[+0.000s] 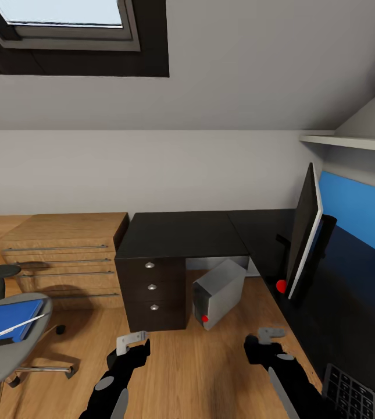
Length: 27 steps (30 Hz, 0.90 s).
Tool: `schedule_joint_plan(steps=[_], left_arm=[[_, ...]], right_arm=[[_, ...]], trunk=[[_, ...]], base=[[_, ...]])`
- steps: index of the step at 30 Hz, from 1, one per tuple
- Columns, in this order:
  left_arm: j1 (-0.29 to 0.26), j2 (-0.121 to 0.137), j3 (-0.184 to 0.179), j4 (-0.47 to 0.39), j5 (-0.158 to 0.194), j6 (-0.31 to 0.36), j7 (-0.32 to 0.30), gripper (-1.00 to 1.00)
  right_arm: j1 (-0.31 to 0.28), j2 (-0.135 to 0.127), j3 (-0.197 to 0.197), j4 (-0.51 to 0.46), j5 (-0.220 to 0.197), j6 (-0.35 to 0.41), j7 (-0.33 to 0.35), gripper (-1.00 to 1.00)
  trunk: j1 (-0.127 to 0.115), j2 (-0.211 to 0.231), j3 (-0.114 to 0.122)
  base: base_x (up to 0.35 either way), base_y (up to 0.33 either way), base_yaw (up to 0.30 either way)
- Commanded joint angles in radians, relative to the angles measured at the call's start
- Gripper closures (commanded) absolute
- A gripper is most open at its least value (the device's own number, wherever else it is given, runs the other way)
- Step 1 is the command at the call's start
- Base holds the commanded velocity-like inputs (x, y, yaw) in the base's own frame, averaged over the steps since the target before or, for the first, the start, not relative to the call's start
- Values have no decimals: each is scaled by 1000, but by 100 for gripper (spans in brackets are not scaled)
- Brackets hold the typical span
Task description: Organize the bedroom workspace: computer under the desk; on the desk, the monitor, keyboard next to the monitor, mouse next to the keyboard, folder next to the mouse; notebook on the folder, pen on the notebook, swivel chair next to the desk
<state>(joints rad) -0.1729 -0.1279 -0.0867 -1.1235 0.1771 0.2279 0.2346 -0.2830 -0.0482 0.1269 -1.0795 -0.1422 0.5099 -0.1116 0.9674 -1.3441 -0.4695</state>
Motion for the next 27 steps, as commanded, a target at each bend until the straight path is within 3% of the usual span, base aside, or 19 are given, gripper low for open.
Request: schedule_joint_plan(steps=[1,3,6,21,27], left_arm=[[0,0,-2,-2,10,4,8,-100],[0,1,-2,-1,10,4,8,-100],[0,1,-2,-2,10,4,8,-100],[0,0,-4,-1,9,4,8,-100],[0,-1,-4,-1,9,4,8,-100]], right_arm=[[-1,16,5,9,-9,2,-27,100],[-1,44,4,20,-11,1,-53,100],[-1,60,4,26,-14,-1,-64,100],[0,70,37,29,-13,-15,-66,100],[0,70,52,27,-12,-39,-72,100]], trunk=[[0,-1,-1],[0,-1,-1],[0,-1,-1],[0,-1,-1],[0,-1,-1]], base=[[0,0,0],[0,0,0],[0,0,0],[0,0,0],[-40,212,49]])
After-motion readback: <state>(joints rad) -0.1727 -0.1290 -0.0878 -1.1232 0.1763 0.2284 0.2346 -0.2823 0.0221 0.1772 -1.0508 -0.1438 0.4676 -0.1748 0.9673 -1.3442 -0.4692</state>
